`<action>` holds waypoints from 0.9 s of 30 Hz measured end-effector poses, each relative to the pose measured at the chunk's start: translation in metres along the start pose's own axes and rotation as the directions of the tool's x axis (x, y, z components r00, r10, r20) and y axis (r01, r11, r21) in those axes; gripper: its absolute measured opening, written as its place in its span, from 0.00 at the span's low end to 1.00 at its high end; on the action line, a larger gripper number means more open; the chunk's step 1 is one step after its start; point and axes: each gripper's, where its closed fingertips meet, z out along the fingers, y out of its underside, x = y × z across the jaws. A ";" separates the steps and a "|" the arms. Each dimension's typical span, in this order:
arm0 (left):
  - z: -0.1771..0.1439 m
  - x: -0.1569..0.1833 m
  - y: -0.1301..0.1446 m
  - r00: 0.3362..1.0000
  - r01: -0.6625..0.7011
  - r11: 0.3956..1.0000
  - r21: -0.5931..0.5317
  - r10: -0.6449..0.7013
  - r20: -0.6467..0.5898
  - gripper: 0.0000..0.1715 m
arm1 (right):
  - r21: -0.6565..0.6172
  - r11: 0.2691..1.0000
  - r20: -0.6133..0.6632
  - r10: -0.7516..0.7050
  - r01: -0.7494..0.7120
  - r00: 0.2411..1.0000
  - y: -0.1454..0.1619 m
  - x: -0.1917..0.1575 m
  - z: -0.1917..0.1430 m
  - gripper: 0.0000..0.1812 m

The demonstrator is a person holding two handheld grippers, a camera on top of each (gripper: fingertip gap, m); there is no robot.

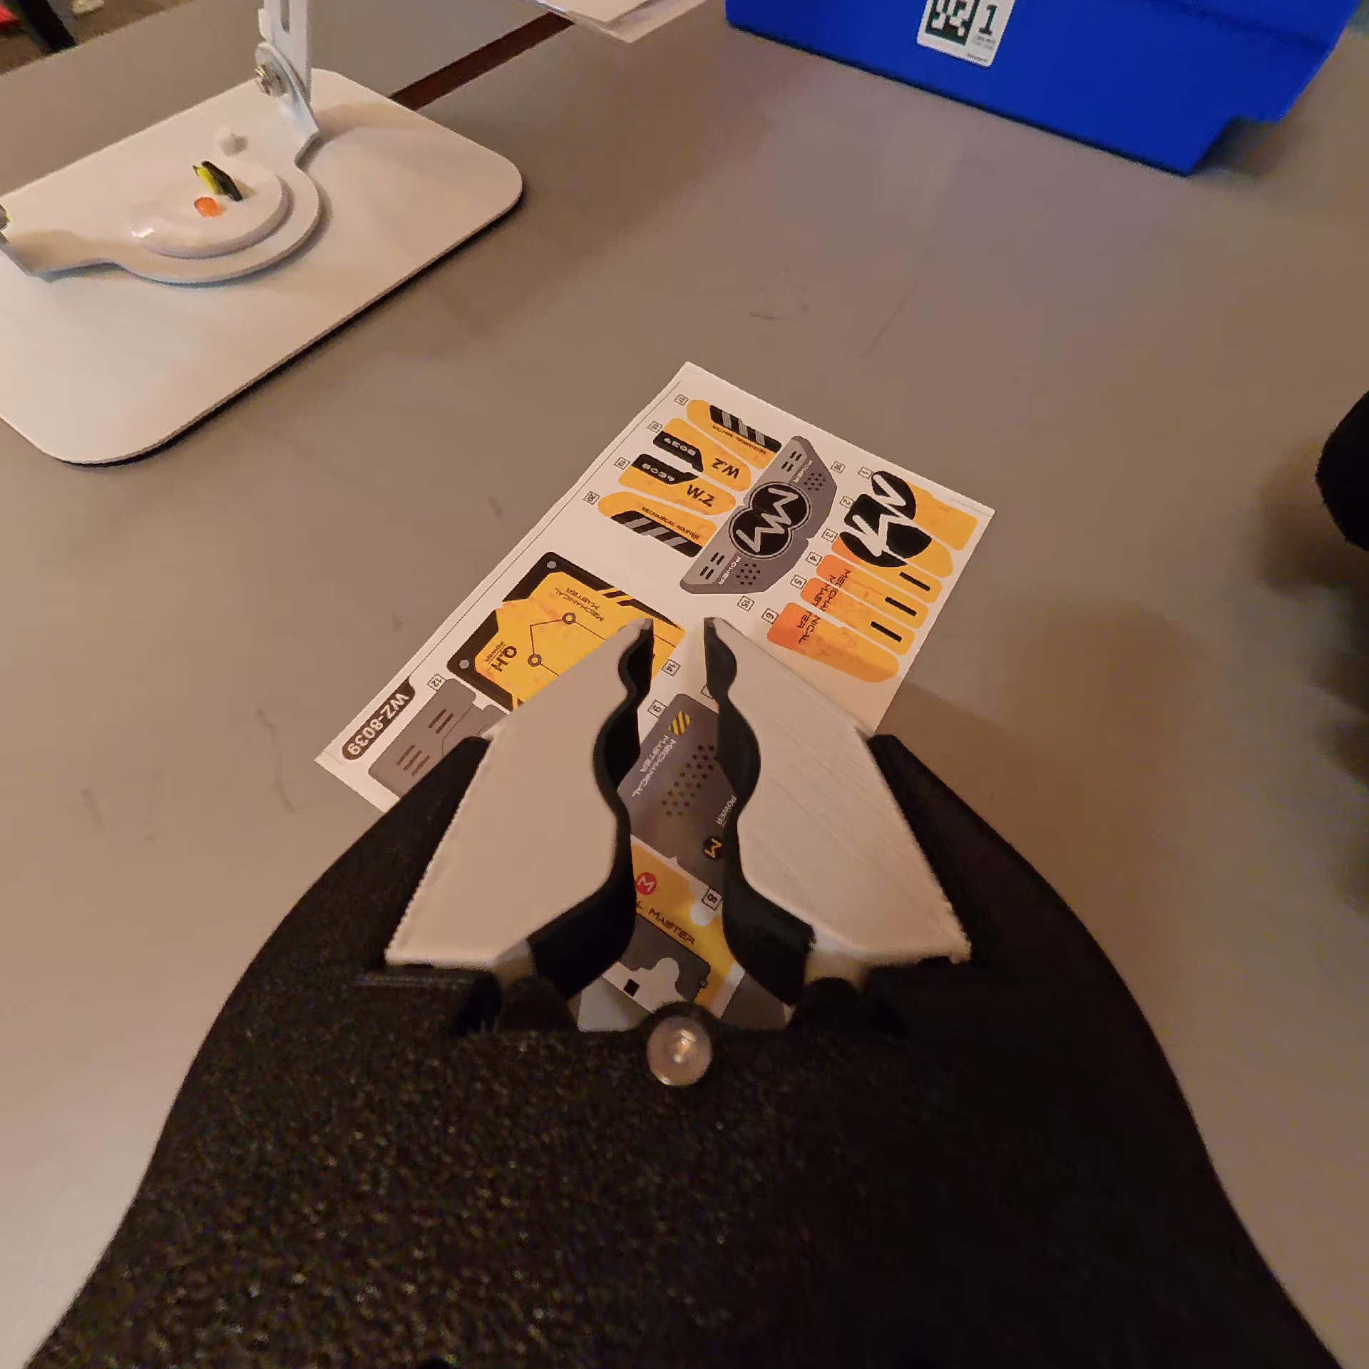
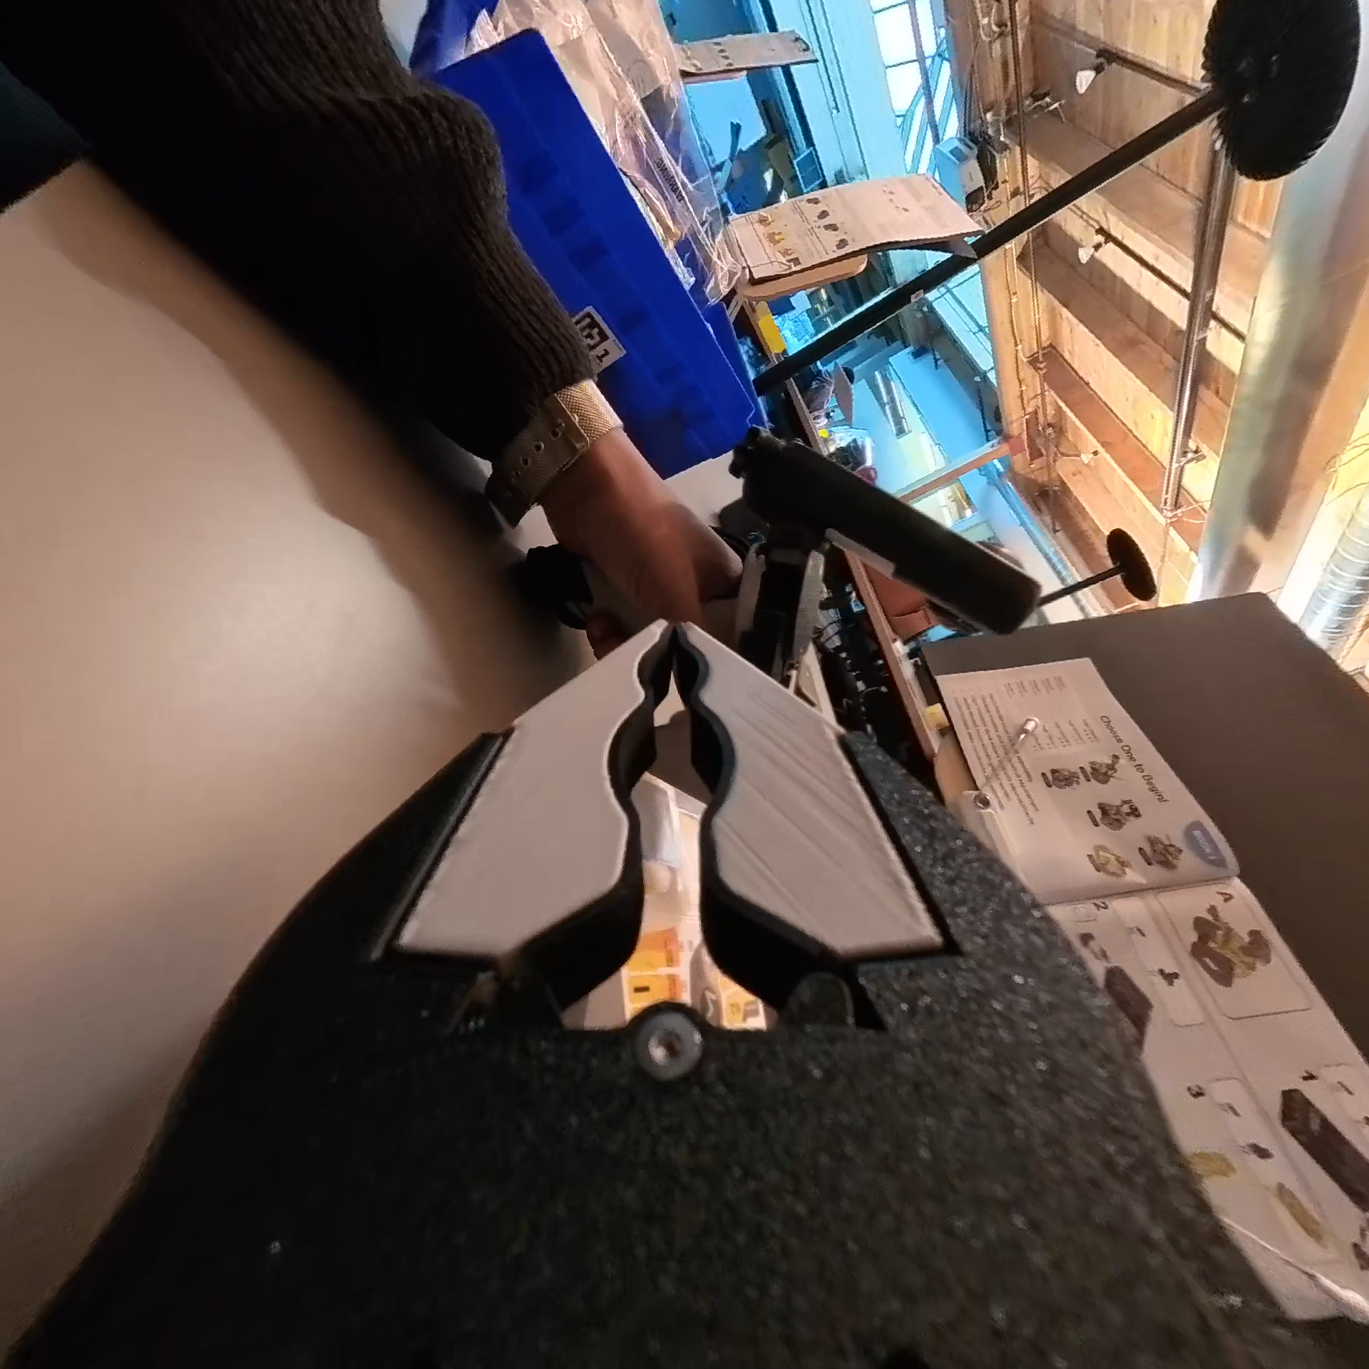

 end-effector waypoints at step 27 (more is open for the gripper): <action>0.009 -0.026 0.021 0.985 0.100 0.988 -0.121 -0.081 0.151 0.35 | -0.048 0.380 -0.213 0.899 -0.924 0.382 0.135 0.073 -0.012 0.32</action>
